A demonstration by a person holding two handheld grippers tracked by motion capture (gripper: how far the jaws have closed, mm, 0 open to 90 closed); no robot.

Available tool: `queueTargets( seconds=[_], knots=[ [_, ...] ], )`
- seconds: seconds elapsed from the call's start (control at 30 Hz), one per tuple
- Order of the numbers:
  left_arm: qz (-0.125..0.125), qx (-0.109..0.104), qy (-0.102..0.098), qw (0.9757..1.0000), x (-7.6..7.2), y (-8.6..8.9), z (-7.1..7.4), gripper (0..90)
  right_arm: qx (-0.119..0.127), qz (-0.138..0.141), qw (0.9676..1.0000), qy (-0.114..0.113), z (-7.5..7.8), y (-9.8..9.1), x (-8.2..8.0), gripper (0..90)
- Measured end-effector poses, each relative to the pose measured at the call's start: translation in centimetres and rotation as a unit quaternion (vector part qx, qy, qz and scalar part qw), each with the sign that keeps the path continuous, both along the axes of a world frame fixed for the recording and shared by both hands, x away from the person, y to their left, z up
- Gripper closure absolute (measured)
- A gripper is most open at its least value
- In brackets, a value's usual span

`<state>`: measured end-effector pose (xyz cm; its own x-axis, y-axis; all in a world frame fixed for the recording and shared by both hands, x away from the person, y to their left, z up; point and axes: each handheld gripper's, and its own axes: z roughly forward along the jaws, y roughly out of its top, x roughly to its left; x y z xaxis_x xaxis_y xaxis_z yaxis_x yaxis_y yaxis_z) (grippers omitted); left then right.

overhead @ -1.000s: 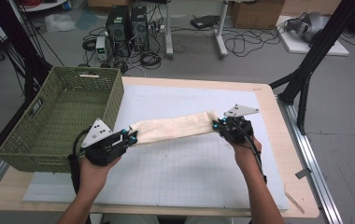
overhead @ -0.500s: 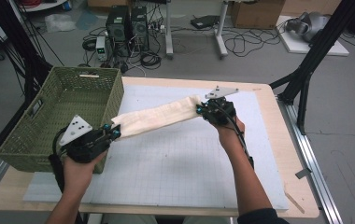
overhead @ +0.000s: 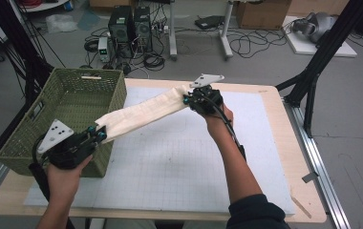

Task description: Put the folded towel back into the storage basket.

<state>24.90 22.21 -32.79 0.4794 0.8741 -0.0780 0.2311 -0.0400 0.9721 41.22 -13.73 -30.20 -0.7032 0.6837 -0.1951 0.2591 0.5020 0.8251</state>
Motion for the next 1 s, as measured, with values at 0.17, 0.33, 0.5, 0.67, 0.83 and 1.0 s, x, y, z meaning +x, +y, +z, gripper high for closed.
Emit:
queueTargets(
  seconds=[0.17, 0.33, 0.5, 0.67, 0.83, 1.0],
  knots=[
    [0.014, -0.002, -0.004, 0.9999, -0.5, 1.0, 0.2, 81.7, -0.002, 0.012, 0.9999, -0.006, 0.3, 1.6, 0.5, 82.4],
    [0.029, -0.005, -0.008, 0.9995, -0.9, 2.1, 0.4, 81.7, -0.002, 0.023, 0.9997, -0.011, 0.7, 3.2, 1.0, 82.4],
    [0.042, -0.005, -0.009, 0.9990, -1.1, 2.9, 0.5, 81.7, -0.010, 0.036, 0.9992, -0.016, 1.1, 4.9, 1.9, 82.4],
    [0.057, -0.008, -0.010, 0.9983, -1.3, 3.8, 0.4, 81.7, -0.007, 0.043, 0.9989, -0.017, 1.5, 6.7, 3.0, 82.4],
    [0.075, -0.010, -0.010, 0.9971, -1.6, 5.1, 0.4, 81.7, -0.008, 0.058, 0.9981, -0.021, 1.7, 8.8, 3.9, 82.4],
    [0.091, -0.012, -0.011, 0.9957, -1.9, 6.1, 0.4, 81.7, -0.013, 0.073, 0.9970, -0.023, 1.9, 10.9, 4.6, 82.4]
  ],
)
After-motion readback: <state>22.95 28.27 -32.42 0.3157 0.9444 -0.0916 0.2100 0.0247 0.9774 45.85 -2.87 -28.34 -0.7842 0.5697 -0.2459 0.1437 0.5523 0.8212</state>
